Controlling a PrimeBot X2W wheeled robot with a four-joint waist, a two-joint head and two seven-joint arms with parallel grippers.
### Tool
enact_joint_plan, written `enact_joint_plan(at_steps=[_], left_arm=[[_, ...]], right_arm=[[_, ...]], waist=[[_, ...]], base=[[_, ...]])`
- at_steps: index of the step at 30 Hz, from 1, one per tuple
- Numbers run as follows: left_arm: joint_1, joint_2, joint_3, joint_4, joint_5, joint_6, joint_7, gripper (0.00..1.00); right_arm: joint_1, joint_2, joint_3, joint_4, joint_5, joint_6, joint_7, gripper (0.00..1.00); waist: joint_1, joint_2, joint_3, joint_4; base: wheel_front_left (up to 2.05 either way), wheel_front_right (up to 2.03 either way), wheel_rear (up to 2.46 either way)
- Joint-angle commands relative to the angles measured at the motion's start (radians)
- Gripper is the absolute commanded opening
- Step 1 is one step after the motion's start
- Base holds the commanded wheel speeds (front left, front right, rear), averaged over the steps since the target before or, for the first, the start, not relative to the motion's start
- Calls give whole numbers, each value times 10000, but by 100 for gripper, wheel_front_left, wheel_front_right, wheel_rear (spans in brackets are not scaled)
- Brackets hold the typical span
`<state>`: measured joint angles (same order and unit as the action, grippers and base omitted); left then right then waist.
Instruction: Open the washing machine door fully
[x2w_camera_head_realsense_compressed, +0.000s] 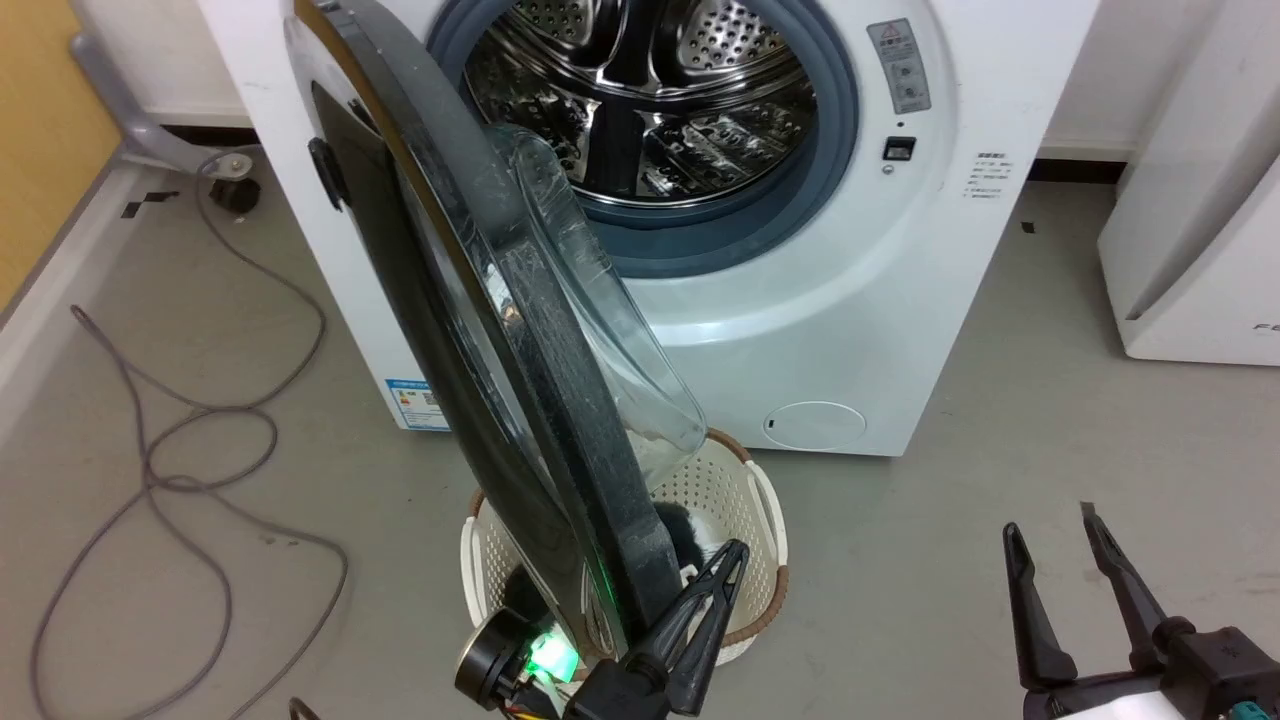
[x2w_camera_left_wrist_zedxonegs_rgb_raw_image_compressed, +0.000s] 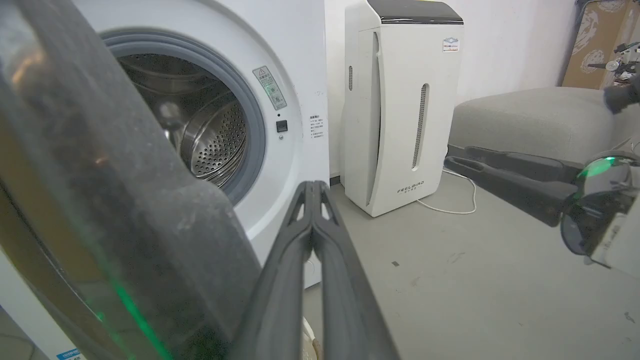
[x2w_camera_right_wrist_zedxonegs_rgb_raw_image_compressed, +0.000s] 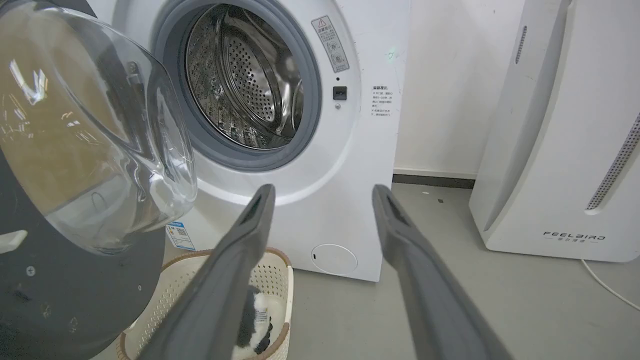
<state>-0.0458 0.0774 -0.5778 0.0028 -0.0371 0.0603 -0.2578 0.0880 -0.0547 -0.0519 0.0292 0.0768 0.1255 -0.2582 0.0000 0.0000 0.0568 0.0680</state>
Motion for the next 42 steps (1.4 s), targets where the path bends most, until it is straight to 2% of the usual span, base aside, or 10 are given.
enact_joint_plan(at_steps=[1,10,29,36,42], left_arm=[[-42,89,201,97,-12,117,-40,0],[334,213,352,-259,8,188,-40,0],[1643,696,1084,-950,-80,748,-40,0],[1754,847,1827,-892,-160,1133,-40,0],[1561,1169,2801,-749,-285,1425,-40,0]], right_arm=[[-126,45,-6,61,-95,52,-36,100],[-78,45,84,173,-70,52,-36,100],[196,45,59,274,-115,52,-36,100],[170,45,89,303,-142,52,-36,100],[84,45,145,286,-233,52,-36,100]], waist=[[0,0,13,59],[0,0,-131,546],[0,0,-363,2529],[0,0,-291,3083],[0,0,-115,3192]], base=[[0,0,0],[0,0,0],[0,0,0],[0,0,0],[0,0,0]])
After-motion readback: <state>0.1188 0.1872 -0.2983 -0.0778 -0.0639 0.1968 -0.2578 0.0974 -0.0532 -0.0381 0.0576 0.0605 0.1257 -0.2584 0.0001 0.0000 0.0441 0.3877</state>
